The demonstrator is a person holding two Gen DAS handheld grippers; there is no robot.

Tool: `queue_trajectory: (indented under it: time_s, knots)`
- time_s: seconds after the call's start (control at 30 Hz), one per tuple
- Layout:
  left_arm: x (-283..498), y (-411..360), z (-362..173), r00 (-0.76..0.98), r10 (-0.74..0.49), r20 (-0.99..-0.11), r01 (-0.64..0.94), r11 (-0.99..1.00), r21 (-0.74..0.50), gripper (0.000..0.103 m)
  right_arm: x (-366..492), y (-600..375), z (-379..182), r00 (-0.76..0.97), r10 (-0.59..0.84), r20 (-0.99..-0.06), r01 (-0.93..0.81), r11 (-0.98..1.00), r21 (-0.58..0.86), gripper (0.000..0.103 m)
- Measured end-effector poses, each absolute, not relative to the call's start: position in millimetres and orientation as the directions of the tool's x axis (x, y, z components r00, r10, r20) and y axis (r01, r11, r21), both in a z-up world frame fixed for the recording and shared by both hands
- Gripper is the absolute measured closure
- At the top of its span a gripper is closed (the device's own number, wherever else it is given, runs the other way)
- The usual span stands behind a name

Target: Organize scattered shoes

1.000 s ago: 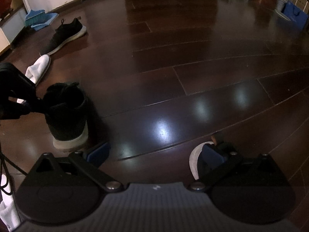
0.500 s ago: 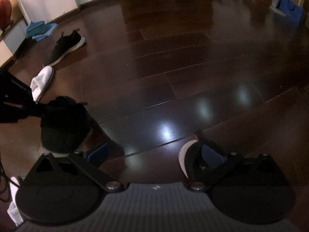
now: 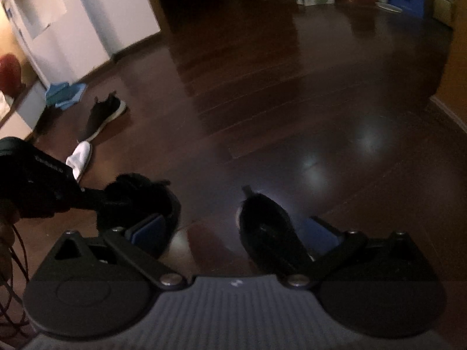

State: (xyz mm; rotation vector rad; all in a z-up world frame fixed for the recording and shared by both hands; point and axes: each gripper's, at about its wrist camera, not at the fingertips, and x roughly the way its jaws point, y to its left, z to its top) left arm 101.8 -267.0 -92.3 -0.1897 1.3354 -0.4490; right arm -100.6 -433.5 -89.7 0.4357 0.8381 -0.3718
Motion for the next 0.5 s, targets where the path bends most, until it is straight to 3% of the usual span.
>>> queue_trajectory:
  time_s: [0.2, 0.3, 0.47, 0.5]
  knots:
    - [37, -308, -68, 0.157, -0.447, -0.881, 0.304, 0.870, -0.388, 0.103, -184, -451, -96, 0.622, -0.165, -0.765, 0.572, 0.764, 0.300, 0.000]
    - [11, -321, -87, 0.134, -0.407, -0.904, 0.318, 0.881, -0.350, 0.103, -217, -458, -115, 0.591, -0.177, -0.787, 0.631, 0.709, 0.314, 0.000]
    - [-12, -311, -131, 0.165, -0.259, -0.952, 0.335, 0.922, -0.193, 0.070, -245, -464, -138, 0.547, -0.184, -0.817, 0.667, 0.685, 0.292, 0.000]
    - [-15, -307, -140, 0.162, -0.235, -0.958, 0.335, 0.926, -0.171, 0.068, -249, -465, -143, 0.536, -0.185, -0.824, 0.674, 0.681, 0.286, 0.000]
